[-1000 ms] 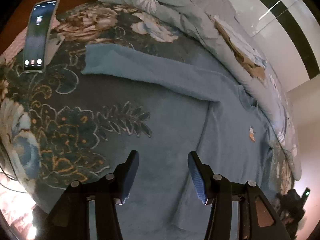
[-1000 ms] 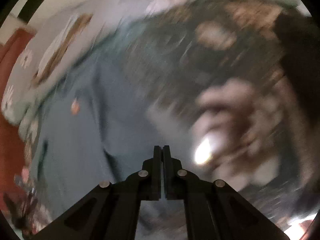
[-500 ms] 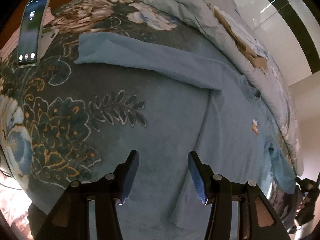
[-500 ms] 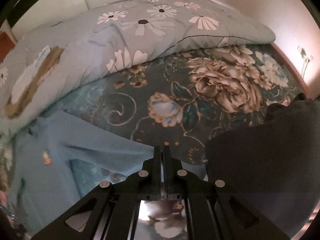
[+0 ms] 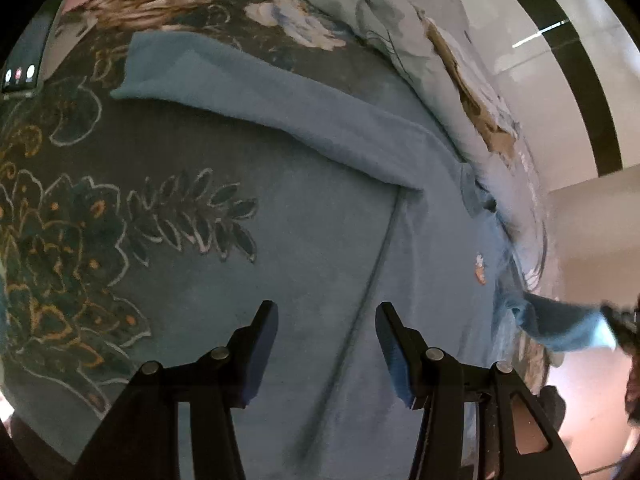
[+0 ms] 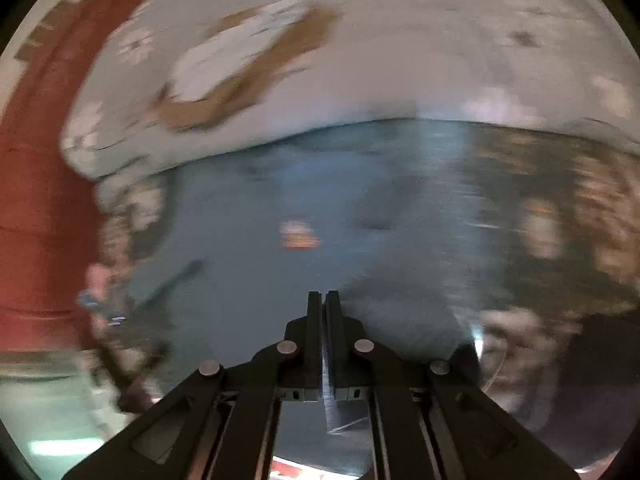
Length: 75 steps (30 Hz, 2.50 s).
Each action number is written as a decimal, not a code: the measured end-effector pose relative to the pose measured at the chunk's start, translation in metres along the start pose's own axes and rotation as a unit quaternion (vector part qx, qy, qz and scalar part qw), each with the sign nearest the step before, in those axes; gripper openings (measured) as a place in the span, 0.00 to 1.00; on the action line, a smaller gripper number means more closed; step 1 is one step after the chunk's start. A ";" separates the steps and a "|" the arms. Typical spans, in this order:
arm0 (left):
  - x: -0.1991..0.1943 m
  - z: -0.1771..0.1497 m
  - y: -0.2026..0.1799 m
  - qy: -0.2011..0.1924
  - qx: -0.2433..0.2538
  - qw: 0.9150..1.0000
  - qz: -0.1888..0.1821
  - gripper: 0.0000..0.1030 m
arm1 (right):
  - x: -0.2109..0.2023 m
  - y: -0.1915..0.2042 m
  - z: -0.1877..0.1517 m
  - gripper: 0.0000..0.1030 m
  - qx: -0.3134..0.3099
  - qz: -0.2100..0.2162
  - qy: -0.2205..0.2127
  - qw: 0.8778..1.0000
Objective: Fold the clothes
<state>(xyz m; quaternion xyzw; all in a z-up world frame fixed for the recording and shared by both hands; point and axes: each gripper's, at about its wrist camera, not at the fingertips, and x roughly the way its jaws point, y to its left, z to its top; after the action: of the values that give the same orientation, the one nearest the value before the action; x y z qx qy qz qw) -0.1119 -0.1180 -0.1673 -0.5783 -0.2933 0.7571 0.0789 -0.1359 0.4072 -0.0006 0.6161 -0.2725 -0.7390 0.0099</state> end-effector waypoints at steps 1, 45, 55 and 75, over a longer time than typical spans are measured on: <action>-0.002 0.001 0.004 -0.001 -0.004 1.000 -0.003 0.53 | 0.017 0.020 0.008 0.01 -0.006 0.016 0.006 1.000; 0.120 0.073 -0.108 0.034 0.043 0.998 -0.043 0.57 | 0.156 -0.114 0.004 0.44 0.149 0.107 -0.018 0.983; 0.114 0.101 -0.142 -0.019 0.107 0.994 -0.026 0.00 | 0.166 -0.120 0.024 0.44 0.140 0.120 -0.031 0.982; 0.123 0.119 -0.100 0.003 0.066 0.997 -0.031 0.45 | 0.181 -0.142 0.003 0.44 0.151 0.124 -0.020 0.981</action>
<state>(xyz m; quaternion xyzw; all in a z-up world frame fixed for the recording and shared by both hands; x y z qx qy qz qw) -0.2825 -0.0215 -0.1966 -0.5646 -0.2605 0.7704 0.1409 -0.1366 0.4659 -0.2233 0.5567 -0.4552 -0.6949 0.0032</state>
